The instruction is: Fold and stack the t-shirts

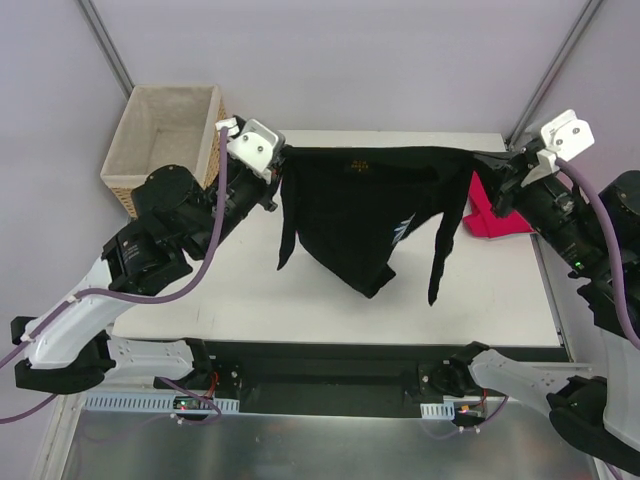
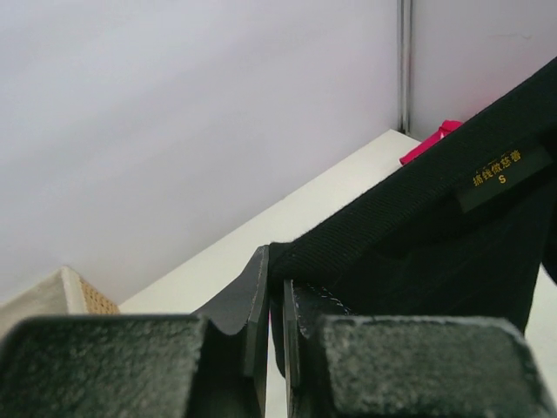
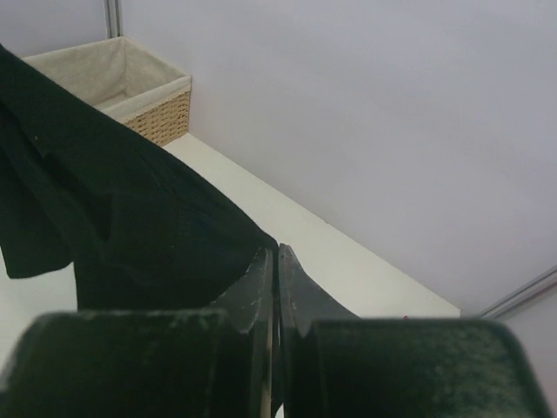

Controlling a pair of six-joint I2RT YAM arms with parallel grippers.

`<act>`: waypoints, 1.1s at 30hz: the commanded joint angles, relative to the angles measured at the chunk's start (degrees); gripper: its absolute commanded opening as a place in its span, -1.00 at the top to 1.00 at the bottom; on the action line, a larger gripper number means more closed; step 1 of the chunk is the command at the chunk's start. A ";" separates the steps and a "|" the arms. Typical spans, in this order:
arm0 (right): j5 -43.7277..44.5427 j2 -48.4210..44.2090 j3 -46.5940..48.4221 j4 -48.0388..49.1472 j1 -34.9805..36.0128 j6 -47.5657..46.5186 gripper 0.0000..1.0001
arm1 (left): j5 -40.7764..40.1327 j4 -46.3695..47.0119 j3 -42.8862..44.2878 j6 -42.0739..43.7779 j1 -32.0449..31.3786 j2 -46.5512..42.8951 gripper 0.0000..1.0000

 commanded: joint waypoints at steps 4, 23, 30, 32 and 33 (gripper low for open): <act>10.10 -3.64 0.42 6.42 -1.08 -8.59 0.99 | -11.45 1.09 8.63 10.69 0.34 -0.67 1.00; 17.50 -7.33 12.57 -0.44 -2.05 -18.98 0.99 | -23.24 4.16 14.88 24.14 0.16 -7.87 1.00; 14.68 -9.00 6.96 -2.99 -3.72 -12.74 1.00 | -21.90 3.90 9.98 16.68 0.08 -10.33 1.00; 14.15 -10.92 0.47 -2.12 -3.72 -10.54 0.99 | -22.44 3.29 5.76 13.80 0.16 -10.42 1.00; 13.11 -11.63 -1.30 -0.81 -3.81 -8.61 0.99 | -22.09 2.24 3.22 12.38 0.08 -10.51 1.00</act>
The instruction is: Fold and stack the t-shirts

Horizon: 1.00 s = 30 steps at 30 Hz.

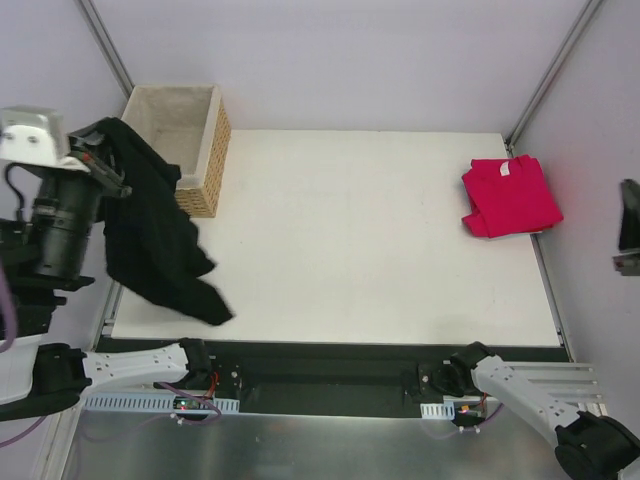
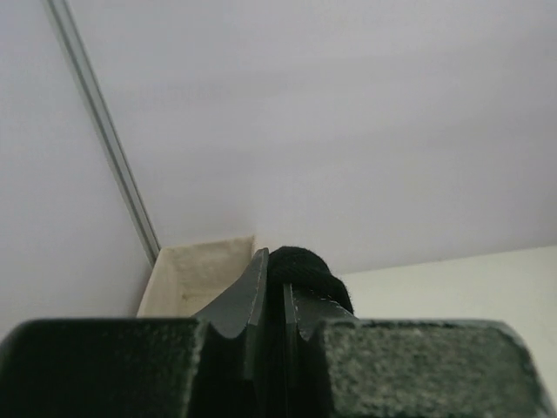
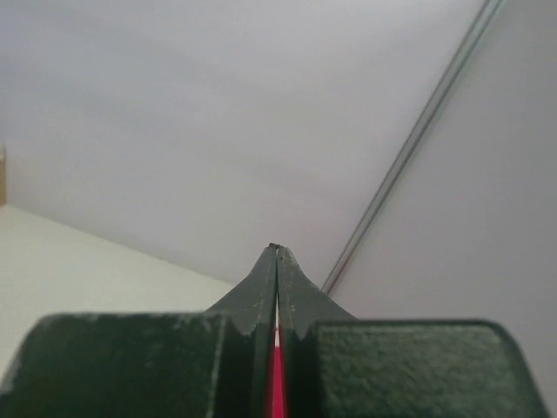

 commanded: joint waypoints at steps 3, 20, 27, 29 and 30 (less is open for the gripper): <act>-1.70 -0.30 -15.39 2.07 -0.14 9.79 0.99 | 0.77 -2.73 -10.51 -11.38 -0.05 3.31 1.00; 3.47 -3.47 -42.47 7.35 -0.13 27.20 0.96 | 25.02 -3.63 -26.69 -34.08 2.50 17.44 1.00; 6.21 -0.05 -48.62 8.41 -0.14 32.38 0.89 | 41.09 11.38 -30.04 -39.34 11.17 26.50 1.00; 4.72 1.27 -51.07 8.41 -0.22 34.49 0.89 | 43.83 12.81 -27.42 -40.58 13.47 31.77 1.00; 4.36 2.67 -51.78 8.50 -0.31 35.63 0.89 | 46.80 13.25 -25.92 -40.84 14.35 33.88 1.00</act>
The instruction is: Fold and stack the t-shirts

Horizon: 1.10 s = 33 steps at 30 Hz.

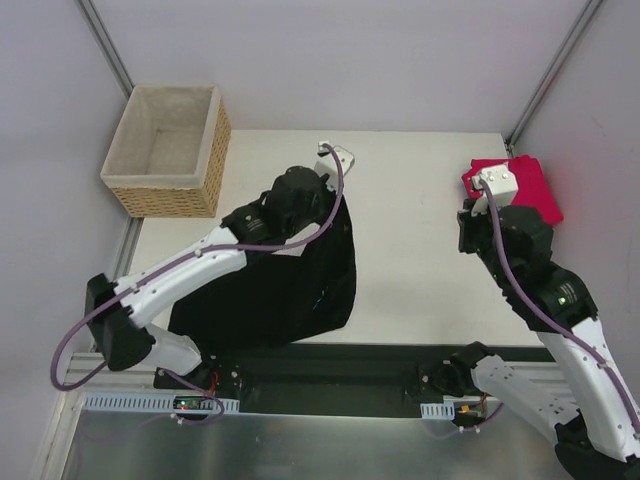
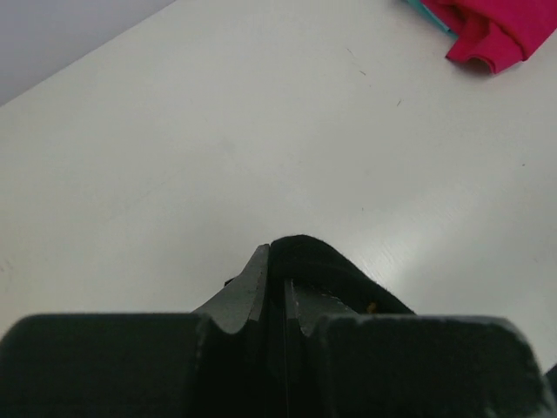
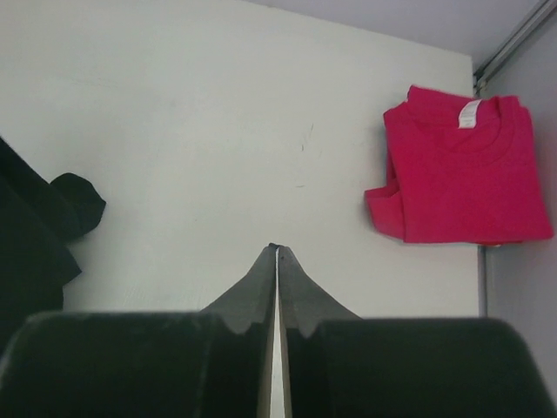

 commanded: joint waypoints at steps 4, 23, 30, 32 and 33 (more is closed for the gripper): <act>-0.37 5.89 -7.24 4.11 -0.22 12.56 0.88 | 19.17 9.67 14.87 -4.01 6.81 18.84 1.00; 4.84 5.18 -7.59 1.56 -1.01 18.99 0.81 | 15.35 6.59 26.43 -2.43 8.39 24.53 -0.43; -11.59 16.42 -5.59 1.56 -1.63 19.17 0.67 | 8.57 1.76 14.56 -6.46 15.51 7.57 -0.42; -18.10 22.48 -4.70 2.53 -1.80 17.77 0.63 | 5.15 1.23 7.36 -7.52 15.77 2.11 -0.36; -19.69 24.59 -3.57 2.88 -1.80 17.50 0.62 | 3.83 0.71 5.16 -8.74 16.04 -0.86 -0.34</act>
